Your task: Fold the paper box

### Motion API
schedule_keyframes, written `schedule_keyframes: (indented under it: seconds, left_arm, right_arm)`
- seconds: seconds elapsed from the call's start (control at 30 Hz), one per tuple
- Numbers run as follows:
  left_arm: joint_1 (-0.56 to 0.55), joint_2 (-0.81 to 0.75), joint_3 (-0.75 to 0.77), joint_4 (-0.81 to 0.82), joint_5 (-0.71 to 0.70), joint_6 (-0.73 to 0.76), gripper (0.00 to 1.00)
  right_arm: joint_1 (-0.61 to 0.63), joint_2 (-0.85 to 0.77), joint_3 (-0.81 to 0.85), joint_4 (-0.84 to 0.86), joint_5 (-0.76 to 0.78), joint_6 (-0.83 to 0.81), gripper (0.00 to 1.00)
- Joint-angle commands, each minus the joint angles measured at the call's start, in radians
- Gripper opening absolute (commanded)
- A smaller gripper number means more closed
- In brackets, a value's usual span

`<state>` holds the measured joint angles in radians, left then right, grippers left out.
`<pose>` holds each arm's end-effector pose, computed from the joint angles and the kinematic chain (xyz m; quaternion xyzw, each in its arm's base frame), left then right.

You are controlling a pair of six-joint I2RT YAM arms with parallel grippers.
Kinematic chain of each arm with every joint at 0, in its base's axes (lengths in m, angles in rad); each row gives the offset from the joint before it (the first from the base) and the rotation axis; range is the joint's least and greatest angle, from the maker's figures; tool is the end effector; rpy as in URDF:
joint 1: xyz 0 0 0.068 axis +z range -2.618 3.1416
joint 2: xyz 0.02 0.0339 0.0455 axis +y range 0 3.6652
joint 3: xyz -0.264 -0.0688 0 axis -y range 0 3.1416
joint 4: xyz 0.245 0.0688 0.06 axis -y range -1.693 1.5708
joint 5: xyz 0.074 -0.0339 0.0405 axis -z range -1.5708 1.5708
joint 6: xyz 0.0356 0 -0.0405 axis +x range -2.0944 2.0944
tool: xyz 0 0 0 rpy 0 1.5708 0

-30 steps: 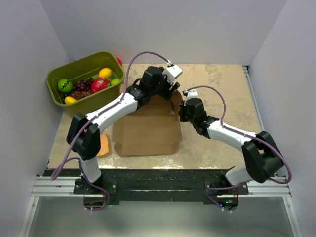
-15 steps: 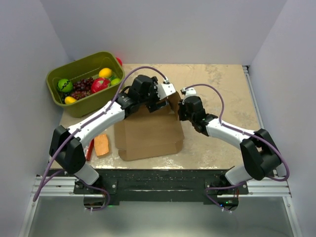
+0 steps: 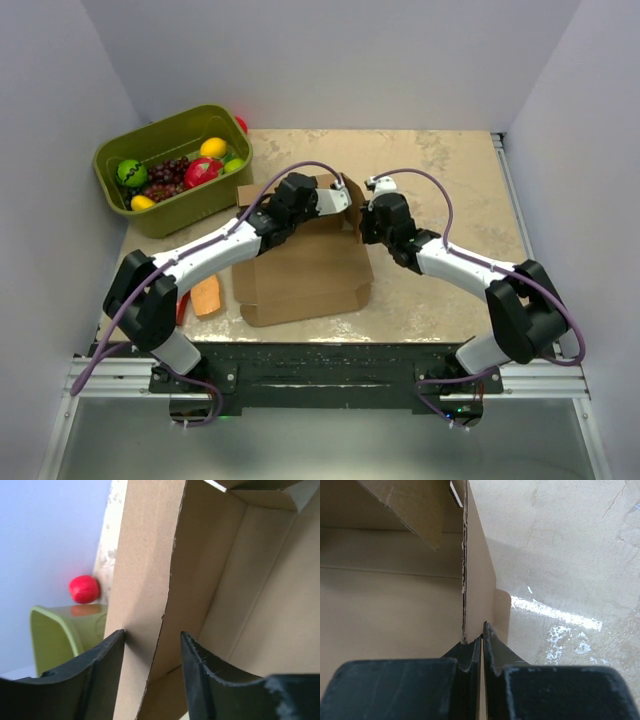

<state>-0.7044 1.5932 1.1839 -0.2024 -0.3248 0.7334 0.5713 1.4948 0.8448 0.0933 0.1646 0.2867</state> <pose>0.2838 -0.2263 0.2731 0.5204 0.7080 0.1500 0.4532 0.2757 0.1703 0.2186 -0.0840 0.8681 0.1360 0.4700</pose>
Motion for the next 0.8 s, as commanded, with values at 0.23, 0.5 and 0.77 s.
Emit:
schedule_keyframes:
  seconds: [0.23,0.5,0.77]
  left_arm:
    - [-0.046,0.002,-0.092,0.144,-0.089,0.069,0.30]
    - [-0.049,-0.009,-0.122,0.149,-0.054,0.067,0.21]
    - [-0.049,-0.038,-0.182,0.176,-0.023,0.098,0.18]
  right_arm:
    - [0.013,0.015,0.059,-0.060,-0.065,0.049,0.02]
    - [0.029,-0.013,0.023,0.029,-0.184,0.055,0.17]
    - [-0.020,-0.169,-0.009,-0.072,-0.096,0.051,0.59]
